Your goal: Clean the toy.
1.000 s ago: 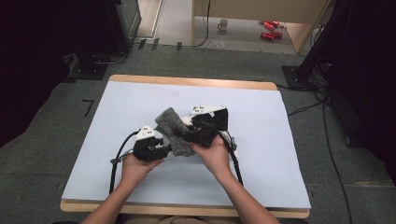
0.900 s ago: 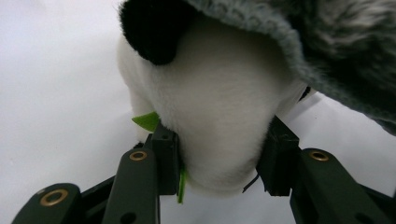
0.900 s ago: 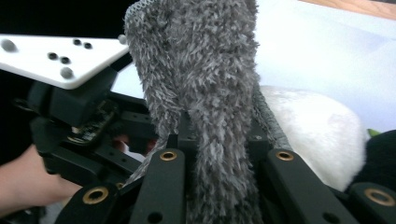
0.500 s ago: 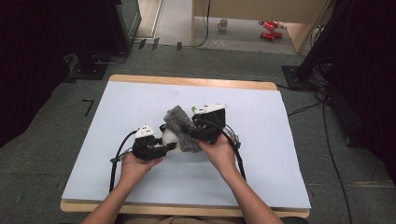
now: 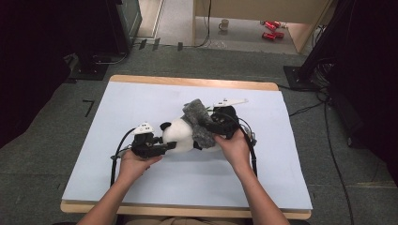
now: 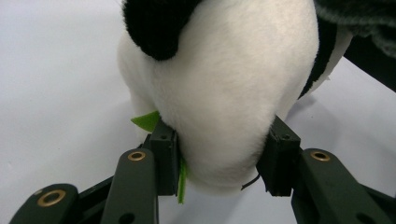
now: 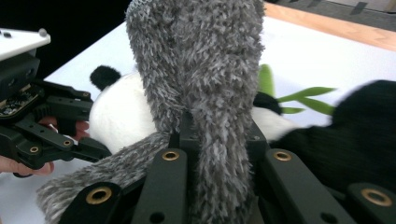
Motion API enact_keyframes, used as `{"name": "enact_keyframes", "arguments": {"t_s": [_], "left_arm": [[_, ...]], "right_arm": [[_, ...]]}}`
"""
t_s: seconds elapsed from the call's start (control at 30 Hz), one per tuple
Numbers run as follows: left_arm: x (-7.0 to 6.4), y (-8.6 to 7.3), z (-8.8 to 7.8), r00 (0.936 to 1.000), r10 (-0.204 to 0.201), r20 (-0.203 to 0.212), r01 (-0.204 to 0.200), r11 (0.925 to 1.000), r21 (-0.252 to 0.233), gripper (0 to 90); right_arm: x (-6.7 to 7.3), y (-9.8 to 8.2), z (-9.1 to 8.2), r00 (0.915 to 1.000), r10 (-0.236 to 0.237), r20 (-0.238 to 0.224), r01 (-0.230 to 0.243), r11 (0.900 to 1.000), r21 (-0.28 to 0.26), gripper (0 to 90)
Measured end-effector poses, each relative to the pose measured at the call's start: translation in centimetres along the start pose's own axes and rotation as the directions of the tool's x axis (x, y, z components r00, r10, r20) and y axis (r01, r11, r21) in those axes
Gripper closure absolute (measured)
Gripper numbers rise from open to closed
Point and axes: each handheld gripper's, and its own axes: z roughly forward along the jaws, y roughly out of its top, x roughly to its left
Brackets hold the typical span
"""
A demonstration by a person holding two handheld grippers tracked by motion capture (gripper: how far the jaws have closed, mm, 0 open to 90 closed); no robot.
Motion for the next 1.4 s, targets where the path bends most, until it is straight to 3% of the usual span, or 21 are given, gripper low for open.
{"name": "enact_keyframes", "arguments": {"t_s": [0.07,0.33,0.4,0.5,0.53,0.67,0.7,0.73,0.97,1.1,1.2,1.23,1.27,1.4], "left_arm": [[0.4,0.1,0.0,0.9996,-0.020,0.018,0.020,0.9998,0.004,56.2],[0.8,0.4,0.1,0.9994,-0.020,0.027,0.020,0.9997,0.015,56.1],[0.8,0.5,0.2,0.9996,-0.015,0.025,0.015,0.9998,0.016,55.9],[0.9,0.6,0.2,0.9995,-0.017,0.027,0.016,0.9997,0.019,55.9],[1.0,0.6,0.2,0.9995,-0.018,0.027,0.017,0.9996,0.020,55.9],[1.0,0.6,0.3,0.9993,-0.018,0.032,0.018,0.9996,0.020,55.8],[1.1,0.6,0.3,0.9992,-0.019,0.034,0.019,0.9996,0.019,55.8],[1.1,0.6,0.3,0.9992,-0.019,0.036,0.018,0.9997,0.017,55.8],[1.2,0.5,0.3,0.9991,-0.024,0.034,0.024,0.9996,0.014,55.6],[0.9,0.5,0.3,0.9994,-0.023,0.027,0.023,0.9996,0.015,55.3],[0.6,0.3,0.3,0.9997,-0.016,0.019,0.016,0.9998,0.011,55.1],[0.6,0.3,0.3,0.9997,-0.016,0.019,0.016,0.9998,0.011,55.1],[0.4,0.2,0.2,0.9998,-0.013,0.013,0.013,0.9999,0.008,55.0],[0.1,0.0,0.1,1.0000,-0.008,0.005,0.008,1.0000,0.001,54.5]], "right_arm": [[-0.8,0.0,-0.9,0.9995,0.022,0.022,-0.022,1.000,-0.022,77.5],[-3.2,-0.5,-2.7,0.9936,0.088,0.070,-0.083,0.994,-0.077,77.3],[-4.2,-1.0,-3.1,0.9886,0.131,0.074,-0.123,0.988,-0.096,77.2],[-4.7,-1.2,-3.5,0.9857,0.141,0.092,-0.131,0.986,-0.103,77.2],[-5.3,-1.4,-3.9,0.9812,0.148,0.123,-0.135,0.985,-0.107,77.1],[-6.0,-1.9,-4.1,0.9773,0.172,0.123,-0.160,0.981,-0.108,76.8],[-6.5,-2.2,-4.2,0.9734,0.204,0.105,-0.191,0.975,-0.116,77.0],[-6.5,-2.2,-4.2,0.9734,0.204,0.105,-0.191,0.975,-0.116,77.0],[-5.7,-1.3,-5.4,0.9775,0.195,0.081,-0.183,0.975,-0.128,77.3],[-4.1,-0.5,-5.3,0.9861,0.163,0.035,-0.157,0.979,-0.131,77.3],[-2.2,0.1,-4.2,0.9912,0.130,-0.024,-0.132,0.985,-0.116,77.2],[-2.2,0.1,-4.2,0.9912,0.130,-0.024,-0.132,0.985,-0.116,77.2],[-1.2,0.3,-3.4,0.9931,0.109,-0.043,-0.113,0.988,-0.101,77.2],[0.5,0.7,-1.9,0.9933,0.075,-0.088,-0.081,0.994,-0.074,77.2]]}}
